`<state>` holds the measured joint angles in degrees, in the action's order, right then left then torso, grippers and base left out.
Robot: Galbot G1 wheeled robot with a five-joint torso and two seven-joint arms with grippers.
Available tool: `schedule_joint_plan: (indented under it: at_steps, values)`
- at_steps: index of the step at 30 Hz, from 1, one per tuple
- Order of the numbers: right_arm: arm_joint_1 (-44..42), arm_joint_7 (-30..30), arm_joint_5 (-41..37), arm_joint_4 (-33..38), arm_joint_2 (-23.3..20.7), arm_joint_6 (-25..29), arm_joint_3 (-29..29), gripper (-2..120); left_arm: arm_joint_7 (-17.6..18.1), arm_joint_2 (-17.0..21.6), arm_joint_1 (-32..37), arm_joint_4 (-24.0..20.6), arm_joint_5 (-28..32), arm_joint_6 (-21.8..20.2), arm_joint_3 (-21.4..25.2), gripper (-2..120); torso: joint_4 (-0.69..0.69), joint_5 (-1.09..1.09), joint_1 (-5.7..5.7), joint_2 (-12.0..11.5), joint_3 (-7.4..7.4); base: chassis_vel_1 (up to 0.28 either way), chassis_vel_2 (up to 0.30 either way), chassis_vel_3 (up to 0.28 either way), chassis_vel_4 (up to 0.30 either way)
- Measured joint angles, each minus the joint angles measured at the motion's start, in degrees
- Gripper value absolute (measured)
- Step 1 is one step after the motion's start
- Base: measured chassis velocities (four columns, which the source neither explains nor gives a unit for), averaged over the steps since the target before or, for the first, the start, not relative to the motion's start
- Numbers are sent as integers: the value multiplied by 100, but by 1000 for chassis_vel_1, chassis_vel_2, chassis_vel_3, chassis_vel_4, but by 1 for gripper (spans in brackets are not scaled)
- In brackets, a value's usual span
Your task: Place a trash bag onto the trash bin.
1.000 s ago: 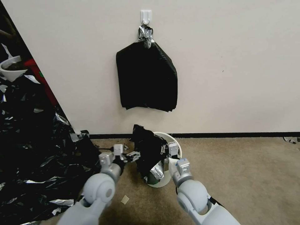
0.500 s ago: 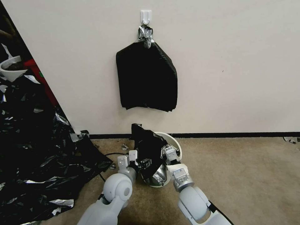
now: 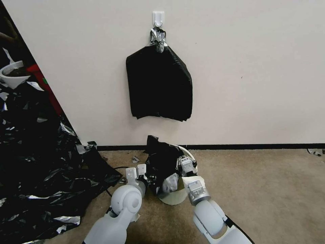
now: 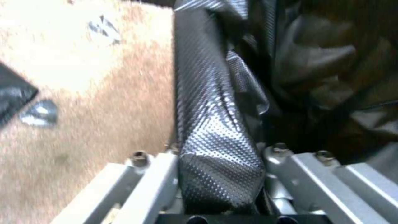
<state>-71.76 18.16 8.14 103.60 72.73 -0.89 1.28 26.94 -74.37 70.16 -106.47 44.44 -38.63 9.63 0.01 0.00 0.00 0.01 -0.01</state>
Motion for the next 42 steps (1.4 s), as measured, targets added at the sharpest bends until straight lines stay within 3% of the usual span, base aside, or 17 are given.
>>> schedule_joint_plan:
  at_steps: [4,5,8,9,13,14,16,17,21,29,35,40,42]
  values:
    - [-10,10,-102,84,-139,28,182,0,-693,267,98,-49,-208,305,189,3,-4,-7,0,-2,2,0,0,0,0]
    - [-10,10,-102,84,-139,28,182,0,-693,267,98,-49,-208,305,189,3,-4,-7,0,-2,2,0,0,0,0]
    - [-3,16,-559,172,-274,-63,331,0,-1354,510,194,-255,-450,381,440,1,-1,0,0,-2,2,0,0,0,0]
    - [-3,16,-559,172,-274,-63,331,0,-1354,510,194,-255,-450,381,440,1,-1,0,0,-2,2,0,0,0,0]
    - [16,154,-1449,220,-465,-421,550,0,-2132,683,322,-468,-731,649,720,1,-1,1,1,-2,1,0,0,0,0]
    - [16,154,-1449,220,-465,-421,550,0,-2132,683,322,-468,-731,649,720,1,-1,1,1,-2,1,0,0,0,0]
    - [-55,352,-2162,298,-564,-755,555,0,-2391,675,325,-479,-787,978,813,1,-1,-1,1,-2,1,0,0,0,0]
    - [-55,352,-2162,298,-564,-755,555,0,-2391,675,325,-479,-787,978,813,1,-1,-1,1,-2,1,0,0,0,0]
    - [-432,490,-3410,592,-756,-1064,486,0,-2521,613,222,-361,-707,1616,952,1,-1,0,0,-2,1,0,0,0,0]
    - [-987,368,-4866,1228,-709,-1301,-72,0,-2523,516,17,-256,-394,2020,1054,1,-2,-1,0,-2,1,0,0,0,0]
    - [-771,69,-4918,861,-410,-1277,-162,0,-2448,465,-48,-260,-188,1933,1192,1,-1,-1,0,-2,1,0,0,0,0]
    - [-487,-507,-4166,202,-193,-952,-132,0,-2200,412,-72,-339,82,1751,1287,1,-1,0,0,-1,1,0,0,0,0]
    - [-378,-1069,-3245,-260,-71,-407,-76,0,-2115,382,-78,-353,197,1708,1342,1,-1,-1,0,-1,1,0,0,0,0]
